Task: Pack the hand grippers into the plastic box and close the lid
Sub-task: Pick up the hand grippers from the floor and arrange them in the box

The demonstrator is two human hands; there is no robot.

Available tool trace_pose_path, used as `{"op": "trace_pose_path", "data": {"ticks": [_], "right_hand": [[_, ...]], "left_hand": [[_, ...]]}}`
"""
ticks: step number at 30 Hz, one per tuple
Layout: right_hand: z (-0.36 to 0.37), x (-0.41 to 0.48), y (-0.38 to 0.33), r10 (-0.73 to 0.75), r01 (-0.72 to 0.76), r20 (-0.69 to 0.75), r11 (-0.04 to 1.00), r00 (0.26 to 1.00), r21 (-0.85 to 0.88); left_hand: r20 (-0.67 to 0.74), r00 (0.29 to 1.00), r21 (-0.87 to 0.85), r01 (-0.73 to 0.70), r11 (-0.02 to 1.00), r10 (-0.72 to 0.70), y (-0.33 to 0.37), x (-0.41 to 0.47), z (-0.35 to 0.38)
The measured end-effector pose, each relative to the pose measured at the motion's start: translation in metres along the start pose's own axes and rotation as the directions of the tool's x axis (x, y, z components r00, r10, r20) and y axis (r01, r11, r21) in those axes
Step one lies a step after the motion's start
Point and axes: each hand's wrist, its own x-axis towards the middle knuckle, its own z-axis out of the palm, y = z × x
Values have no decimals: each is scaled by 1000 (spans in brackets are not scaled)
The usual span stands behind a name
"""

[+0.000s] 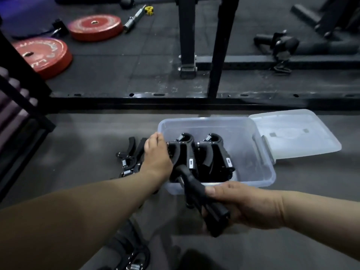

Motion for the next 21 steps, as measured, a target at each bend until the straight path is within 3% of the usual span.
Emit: {"op": "trace_pose_path", "data": {"ticks": [2, 5, 9, 12, 21], "right_hand": [[1, -5, -13, -68, 68, -23, 998, 997, -18], [-3, 1, -33, -52, 53, -80, 998, 995, 19], [2, 25, -53, -128, 89, -230, 981, 965, -171], [0, 43, -60, -141, 68, -318, 971, 938, -228], [-25, 64, -66, -176, 167, -592, 983, 787, -71]], "left_hand": [[-3, 1000, 7, -2, 1000, 2, -1, 1, 1], [-16, 1000, 2, -16, 1000, 16, -2, 1, 3], [20, 1000, -56, 25, 998, -24, -2, 0, 0], [35, 999, 11, -27, 1000, 26, -5, 1, 0], [36, 999, -19, 12, 1000, -11, -1, -1, -3]]}}
